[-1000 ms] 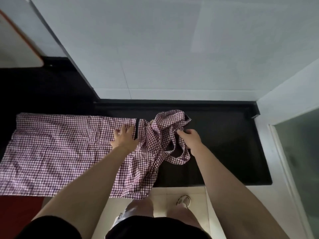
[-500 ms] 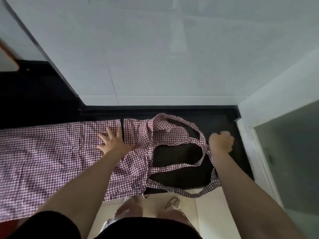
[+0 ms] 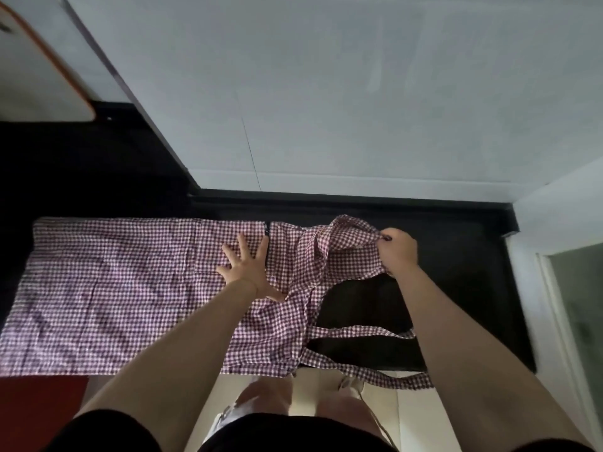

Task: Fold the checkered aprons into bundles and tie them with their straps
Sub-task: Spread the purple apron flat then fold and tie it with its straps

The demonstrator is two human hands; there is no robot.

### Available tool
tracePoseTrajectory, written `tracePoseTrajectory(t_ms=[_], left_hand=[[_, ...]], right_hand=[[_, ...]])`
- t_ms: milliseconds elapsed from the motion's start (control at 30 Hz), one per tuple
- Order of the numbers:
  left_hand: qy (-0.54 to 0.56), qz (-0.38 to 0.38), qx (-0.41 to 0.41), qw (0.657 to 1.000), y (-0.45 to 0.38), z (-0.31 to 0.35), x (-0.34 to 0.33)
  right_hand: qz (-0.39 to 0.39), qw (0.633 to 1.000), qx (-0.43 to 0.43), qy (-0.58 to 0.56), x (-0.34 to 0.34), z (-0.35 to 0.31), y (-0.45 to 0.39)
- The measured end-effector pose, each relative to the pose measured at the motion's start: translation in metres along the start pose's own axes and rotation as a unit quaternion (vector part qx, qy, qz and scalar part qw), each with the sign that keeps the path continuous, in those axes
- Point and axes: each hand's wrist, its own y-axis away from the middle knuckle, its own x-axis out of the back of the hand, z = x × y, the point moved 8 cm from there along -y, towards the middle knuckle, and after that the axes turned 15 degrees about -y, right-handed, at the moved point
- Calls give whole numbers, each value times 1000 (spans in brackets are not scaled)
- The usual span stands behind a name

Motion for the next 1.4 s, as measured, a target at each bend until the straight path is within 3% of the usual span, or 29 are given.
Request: tracePoseTrajectory(t_ms=[133, 233, 367, 467, 733, 867, 1000, 1067, 1100, 1133, 1200, 1233, 1267, 1300, 1400], left_hand=[[1, 0, -4, 1000, -7, 4, 10], [-1, -6, -5, 1000, -14, 12, 19], [-7, -8, -4, 1000, -13, 17, 24], [-15, 1, -14, 1000, -8, 21, 22], [-40, -12, -25, 999, 1, 23, 8], [-34, -13, -26, 999, 0, 22, 7], [-18, -11, -21, 1000, -1, 25, 11], [-13, -14, -20, 1000, -1, 28, 14], [-14, -17, -19, 1000, -2, 29, 15], [-14, -19, -17, 1000, -2, 30, 16], [-14, -22, -17, 1000, -2, 30, 17], [-14, -22, -17, 1000, -2, 30, 16], [-13, -22, -19, 1000, -2, 31, 17], [-13, -22, -19, 999, -2, 31, 17], [-16, -21, -18, 999, -2, 31, 17]], right_hand=[[94, 974, -24, -203, 52, -14, 3], [147, 956, -42, -249, 93, -15, 12], [78, 988, -22, -135, 94, -20, 14], [16, 997, 10, -74, 59, -30, 12], [-20, 974, 134, 179, -19, -39, -4], [5, 995, 88, 46, 15, -49, 2], [8, 998, 56, -14, 60, -48, 14], [-17, 999, -13, -48, 73, -26, 19], [-61, 997, -48, -13, 74, -12, 22], [-132, 985, -82, 75, 72, 2, 28], [-276, 906, -170, 271, 67, 38, 47], [-319, 860, -219, 334, 68, 56, 55], [-323, 842, -238, 361, 71, 63, 57], [-295, 853, -233, 361, 70, 63, 51], [-107, 951, -126, 262, 73, 34, 24]])
